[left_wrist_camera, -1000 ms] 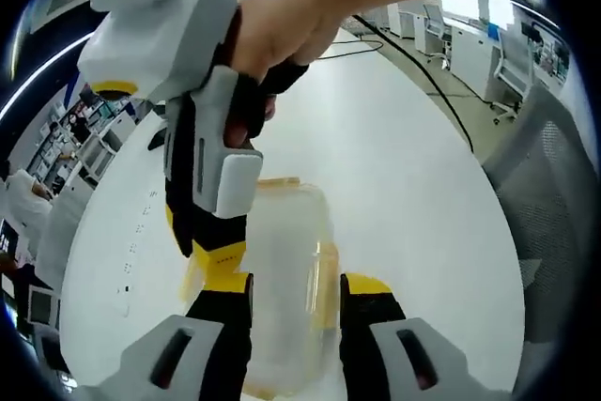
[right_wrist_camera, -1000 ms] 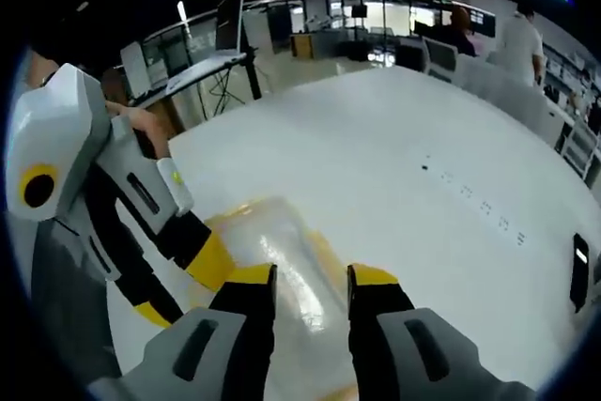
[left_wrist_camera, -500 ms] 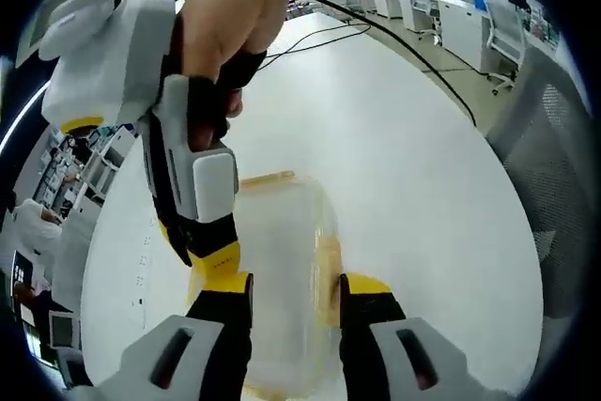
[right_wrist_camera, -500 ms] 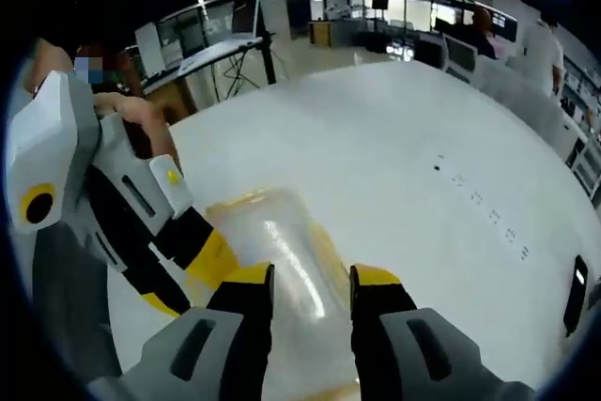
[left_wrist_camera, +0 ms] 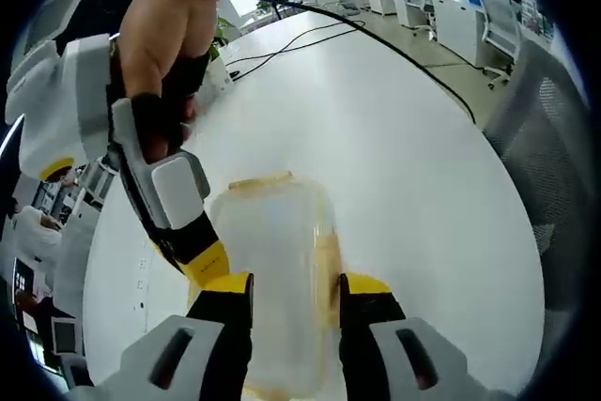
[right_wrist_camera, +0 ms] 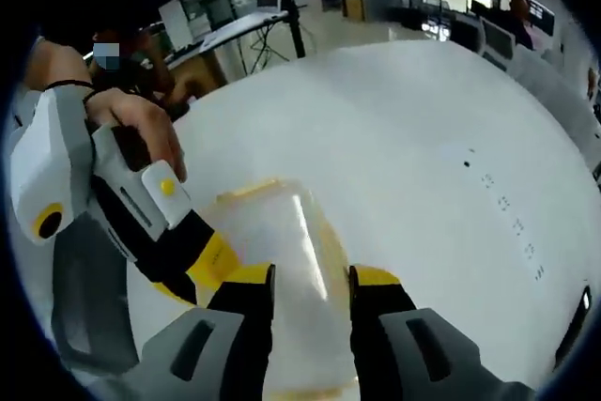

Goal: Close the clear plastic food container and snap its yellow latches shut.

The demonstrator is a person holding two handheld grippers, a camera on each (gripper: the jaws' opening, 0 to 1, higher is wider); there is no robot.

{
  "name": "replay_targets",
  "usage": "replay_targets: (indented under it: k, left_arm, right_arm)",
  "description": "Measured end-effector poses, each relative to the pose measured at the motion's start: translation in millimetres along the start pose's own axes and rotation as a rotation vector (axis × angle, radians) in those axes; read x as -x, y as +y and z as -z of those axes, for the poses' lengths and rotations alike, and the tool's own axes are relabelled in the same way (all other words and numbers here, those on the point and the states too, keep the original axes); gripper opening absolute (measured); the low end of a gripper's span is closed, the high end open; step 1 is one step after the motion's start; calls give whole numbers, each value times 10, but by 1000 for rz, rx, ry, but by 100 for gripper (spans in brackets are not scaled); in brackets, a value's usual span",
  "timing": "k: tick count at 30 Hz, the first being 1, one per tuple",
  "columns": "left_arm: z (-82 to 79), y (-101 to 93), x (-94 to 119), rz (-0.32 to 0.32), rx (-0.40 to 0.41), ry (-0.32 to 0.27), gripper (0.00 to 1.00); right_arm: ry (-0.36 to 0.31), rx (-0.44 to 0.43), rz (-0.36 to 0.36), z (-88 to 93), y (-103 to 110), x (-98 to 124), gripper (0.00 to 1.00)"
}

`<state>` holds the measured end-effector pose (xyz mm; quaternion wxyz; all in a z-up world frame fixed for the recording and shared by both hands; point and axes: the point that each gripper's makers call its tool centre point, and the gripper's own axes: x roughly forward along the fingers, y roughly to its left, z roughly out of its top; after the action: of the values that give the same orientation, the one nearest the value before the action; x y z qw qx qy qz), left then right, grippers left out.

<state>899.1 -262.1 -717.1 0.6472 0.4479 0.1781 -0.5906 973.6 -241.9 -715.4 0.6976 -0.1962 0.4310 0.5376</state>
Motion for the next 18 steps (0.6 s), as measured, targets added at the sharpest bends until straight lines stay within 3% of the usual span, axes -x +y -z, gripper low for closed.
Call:
replay_targets:
  k: [7,18]
  left_arm:
    - [-8,-10,2,14,-8,2,29]
    - [-9,-20,0,68,-33,58,29]
  right_arm:
    - [60,37,-38,11,81,-1,27]
    - [94,0,-99,59,135,-2,29]
